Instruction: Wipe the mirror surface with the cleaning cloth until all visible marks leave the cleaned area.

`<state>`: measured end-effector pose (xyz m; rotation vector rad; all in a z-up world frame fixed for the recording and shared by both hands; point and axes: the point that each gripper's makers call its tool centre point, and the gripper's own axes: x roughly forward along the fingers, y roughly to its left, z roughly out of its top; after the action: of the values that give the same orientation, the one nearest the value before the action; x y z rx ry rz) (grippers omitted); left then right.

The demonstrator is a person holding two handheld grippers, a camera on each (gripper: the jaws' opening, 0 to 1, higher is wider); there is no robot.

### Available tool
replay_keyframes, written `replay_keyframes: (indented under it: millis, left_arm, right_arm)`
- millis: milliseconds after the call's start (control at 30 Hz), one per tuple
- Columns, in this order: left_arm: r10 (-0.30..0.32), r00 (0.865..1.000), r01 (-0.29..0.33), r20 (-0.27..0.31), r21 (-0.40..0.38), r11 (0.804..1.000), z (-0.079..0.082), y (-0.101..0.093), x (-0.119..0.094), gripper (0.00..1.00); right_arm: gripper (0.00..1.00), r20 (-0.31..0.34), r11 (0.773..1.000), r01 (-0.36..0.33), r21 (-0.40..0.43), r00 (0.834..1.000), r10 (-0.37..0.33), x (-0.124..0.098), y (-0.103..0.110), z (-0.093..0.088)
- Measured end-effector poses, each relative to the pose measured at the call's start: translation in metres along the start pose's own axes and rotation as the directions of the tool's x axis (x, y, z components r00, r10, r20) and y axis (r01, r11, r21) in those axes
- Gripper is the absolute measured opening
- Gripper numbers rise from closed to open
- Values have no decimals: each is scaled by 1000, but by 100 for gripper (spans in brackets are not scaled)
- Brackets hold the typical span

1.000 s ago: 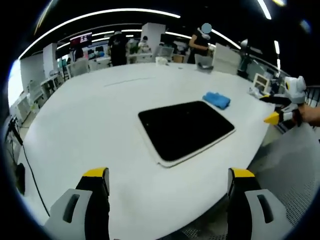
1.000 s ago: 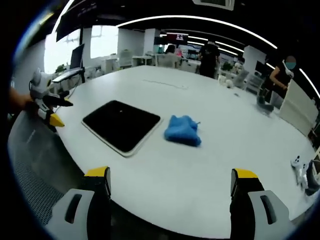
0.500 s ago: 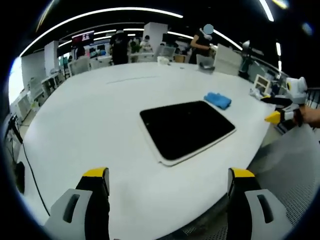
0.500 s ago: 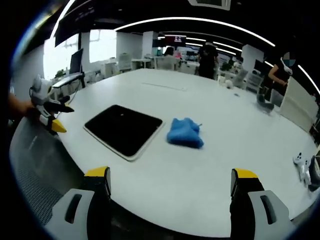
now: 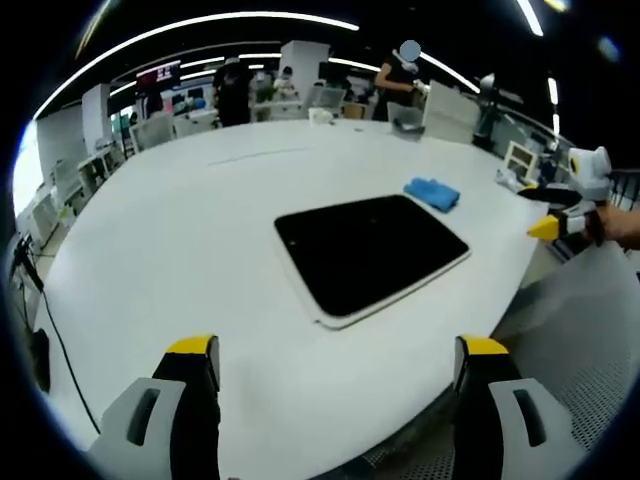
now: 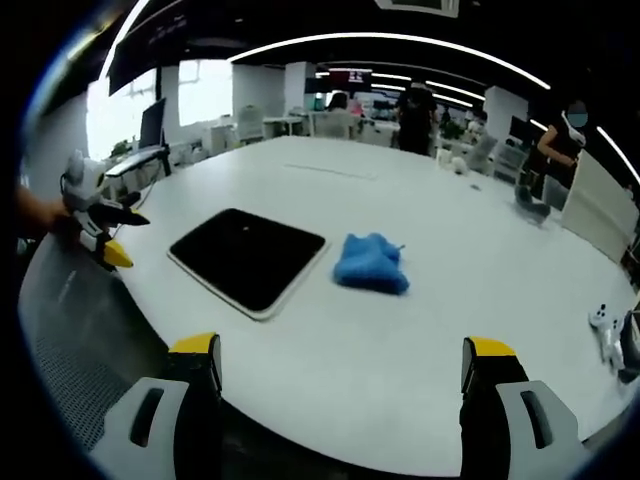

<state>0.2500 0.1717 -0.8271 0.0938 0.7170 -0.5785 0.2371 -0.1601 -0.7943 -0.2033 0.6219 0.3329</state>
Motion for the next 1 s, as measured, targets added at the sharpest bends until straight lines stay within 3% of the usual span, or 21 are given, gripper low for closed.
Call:
replay_keyframes:
  millis: [233, 333, 433, 567, 633, 667, 733, 867, 933, 1000]
  left_arm:
    - [-23, 999, 23, 31, 7, 1000, 5, -5, -1, 98]
    - [-8, 1000, 7, -1, -36, 999, -1, 0, 1, 99]
    - [-9, 999, 9, -33, -1, 1000, -5, -2, 3, 99]
    - [-39, 999, 38, 27, 17, 999, 5, -9, -1, 99]
    - [-15, 1000, 15, -8, 28, 1000, -2, -3, -1, 99]
    - [1, 1000, -1, -14, -4, 1000, -2, 1, 1, 99]
    - [14, 1000, -14, -2, -23, 1000, 3, 6, 2, 99]
    - [-36, 999, 35, 18, 61, 998, 8, -7, 3, 99]
    - [-40, 998, 38, 56, 36, 999, 15, -9, 2, 99]
    - [-22, 999, 20, 33, 38, 999, 11, -6, 4, 99]
  right_arm:
    - [100, 27, 1000, 8, 29, 1000, -9, -4, -2, 1]
    - [100, -4, 1000, 8, 16, 1000, -8, 1, -2, -3]
    - [100, -64, 1000, 0, 20, 998, 1, 6, -2, -12]
    - [100, -30, 999, -29, -17, 999, 28, 1, 9, -8]
    - [100, -51, 999, -21, -37, 999, 19, 3, 8, -11]
    - [100, -53, 998, -8, -55, 999, 5, 5, 3, -8]
    - [100, -26, 1000, -9, -28, 1000, 8, 5, 0, 1]
    - [100, 12, 999, -19, -38, 1000, 19, 1, 5, 4]
    - [100, 30, 999, -5, -42, 1000, 6, -1, 2, 7]
    - [100, 10, 999, 16, -33, 1000, -16, 2, -6, 3]
